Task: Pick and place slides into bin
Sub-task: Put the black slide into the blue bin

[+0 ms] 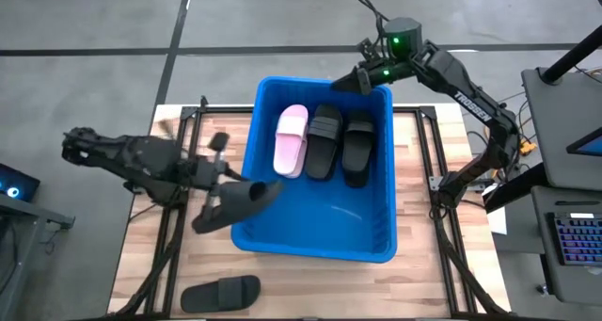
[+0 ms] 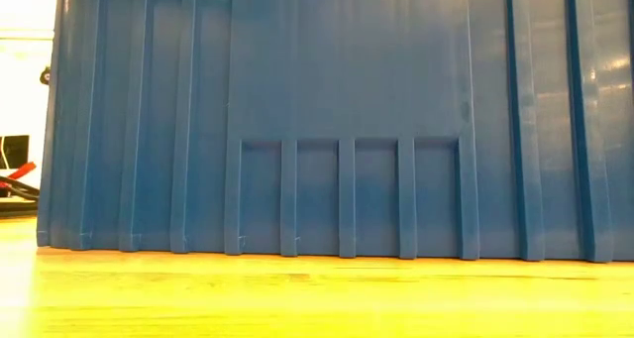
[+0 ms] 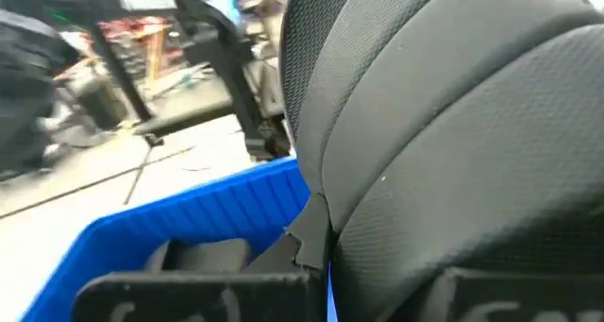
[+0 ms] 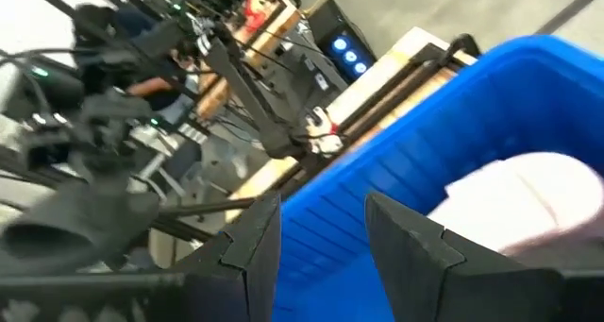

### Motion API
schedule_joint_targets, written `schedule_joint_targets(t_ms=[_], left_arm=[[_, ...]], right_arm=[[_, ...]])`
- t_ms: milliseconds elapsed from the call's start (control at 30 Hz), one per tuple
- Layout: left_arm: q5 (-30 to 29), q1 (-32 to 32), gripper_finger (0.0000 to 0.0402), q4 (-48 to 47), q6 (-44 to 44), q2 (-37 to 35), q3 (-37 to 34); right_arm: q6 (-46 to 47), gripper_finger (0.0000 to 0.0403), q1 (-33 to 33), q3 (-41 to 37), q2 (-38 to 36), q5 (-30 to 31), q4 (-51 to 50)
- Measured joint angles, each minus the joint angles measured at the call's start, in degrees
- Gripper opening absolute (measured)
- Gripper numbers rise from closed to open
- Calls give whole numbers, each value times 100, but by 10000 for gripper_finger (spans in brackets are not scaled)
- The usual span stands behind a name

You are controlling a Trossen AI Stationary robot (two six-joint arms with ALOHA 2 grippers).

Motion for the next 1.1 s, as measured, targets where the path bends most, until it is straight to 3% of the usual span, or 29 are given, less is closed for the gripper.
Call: schedule_joint_targets(t_ms=[167,467,800,967,1100], left_arm=[[1437,981,0,56,440,708,24],[3251,2305,0,708,1044,2399,519],[3163,2622,0,479,2359,4002,1186],[2287,2583,0,488,2786,4603,1479],[1704,2569,0,506,3611,4954,1470]], right_arm=[[67,146,89,1,-70,-3,235],[114,146,-187,1,-459,1,167],[-344,146,-545,1,-1006,103,197],[-593,146,-535,1,-1166,131,179],[-751,146,-538,3,-1205,137,120]])
